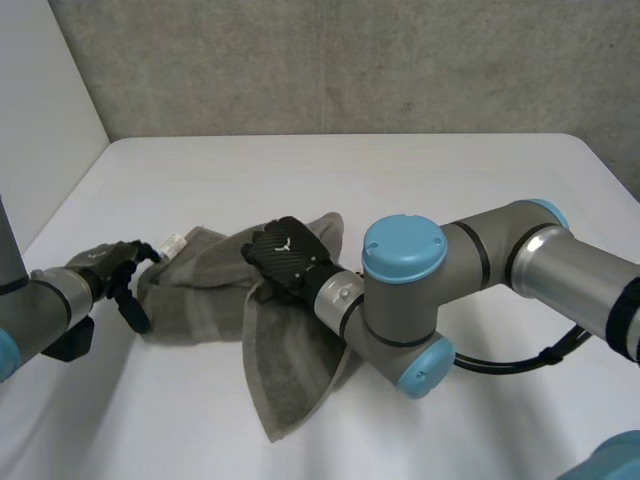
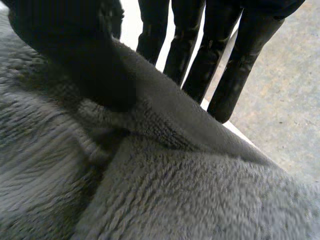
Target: Fold the towel.
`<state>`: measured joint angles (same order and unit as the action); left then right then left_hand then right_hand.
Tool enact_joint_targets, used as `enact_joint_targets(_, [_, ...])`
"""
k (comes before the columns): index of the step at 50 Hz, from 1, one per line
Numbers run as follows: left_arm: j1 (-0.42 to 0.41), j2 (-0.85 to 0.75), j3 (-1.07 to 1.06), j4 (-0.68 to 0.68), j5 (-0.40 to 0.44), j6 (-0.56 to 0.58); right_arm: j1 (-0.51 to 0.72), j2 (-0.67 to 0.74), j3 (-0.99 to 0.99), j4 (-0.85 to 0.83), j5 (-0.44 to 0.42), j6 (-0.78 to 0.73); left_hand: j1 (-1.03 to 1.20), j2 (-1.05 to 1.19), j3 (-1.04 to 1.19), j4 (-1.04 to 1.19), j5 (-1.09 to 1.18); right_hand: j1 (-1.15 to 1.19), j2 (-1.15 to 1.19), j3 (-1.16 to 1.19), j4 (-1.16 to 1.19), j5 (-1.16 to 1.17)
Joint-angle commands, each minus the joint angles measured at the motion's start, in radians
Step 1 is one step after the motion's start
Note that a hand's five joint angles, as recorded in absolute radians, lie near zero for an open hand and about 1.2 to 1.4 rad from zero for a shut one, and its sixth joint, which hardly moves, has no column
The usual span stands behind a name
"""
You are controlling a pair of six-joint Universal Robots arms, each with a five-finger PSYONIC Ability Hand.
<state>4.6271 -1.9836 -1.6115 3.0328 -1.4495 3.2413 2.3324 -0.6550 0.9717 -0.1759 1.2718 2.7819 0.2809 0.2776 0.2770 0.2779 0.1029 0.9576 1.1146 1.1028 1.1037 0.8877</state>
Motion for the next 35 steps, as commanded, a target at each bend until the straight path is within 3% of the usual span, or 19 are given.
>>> enact_joint_targets(1, [-0.016, -0.004, -0.016, 0.008, 0.004, 0.003, -0.008, -0.043, -0.062, 0.006, 0.026, 0.002, 0.132, 0.136, 0.136, 0.135, 0.136, 0.439, 0.282, 0.293, 0.293, 0.334])
enact_joint_targets(9, [-0.040, -0.023, -0.005, 0.035, 0.006, 0.003, -0.134, -0.291, 0.045, 0.010, 0.093, -0.002, 0.147, 0.150, 0.151, 0.150, 0.150, 0.439, 0.282, 0.293, 0.293, 0.334])
enact_joint_targets(12, [-0.051, -0.026, -0.001, 0.055, 0.006, 0.003, -0.191, -0.383, 0.133, 0.012, 0.086, -0.004, 0.270, 0.274, 0.274, 0.273, 0.274, 0.439, 0.282, 0.293, 0.293, 0.334])
enact_joint_targets(16, [-0.060, -0.046, -0.001, 0.096, 0.006, 0.005, -0.264, -0.466, 0.254, 0.018, 0.086, -0.004, 0.729, 0.733, 0.733, 0.732, 0.733, 0.439, 0.282, 0.293, 0.293, 0.334])
enact_joint_targets(21, [-0.071, -0.083, 0.008, 0.107, 0.004, 0.011, -0.344, -0.517, 0.363, 0.021, 0.087, -0.008, 0.766, 0.770, 0.770, 0.769, 0.770, 0.439, 0.282, 0.293, 0.293, 0.334])
enact_joint_targets(25, [-0.079, -0.098, 0.015, 0.106, 0.000, 0.032, -0.407, -0.538, 0.429, 0.030, 0.090, -0.025, 0.649, 0.652, 0.653, 0.652, 0.652, 0.439, 0.282, 0.293, 0.293, 0.334])
enact_joint_targets(27, [-0.087, -0.098, 0.008, 0.106, -0.005, 0.052, -0.429, -0.538, 0.446, 0.038, 0.090, -0.033, 0.109, 0.112, 0.112, 0.112, 0.112, 0.439, 0.282, 0.293, 0.293, 0.334])
enact_joint_targets(35, [-0.106, -0.069, -0.008, 0.104, -0.006, 0.071, -0.510, -0.554, 0.512, 0.059, 0.089, -0.050, 0.024, 0.027, 0.027, 0.027, 0.027, 0.439, 0.282, 0.293, 0.293, 0.334])
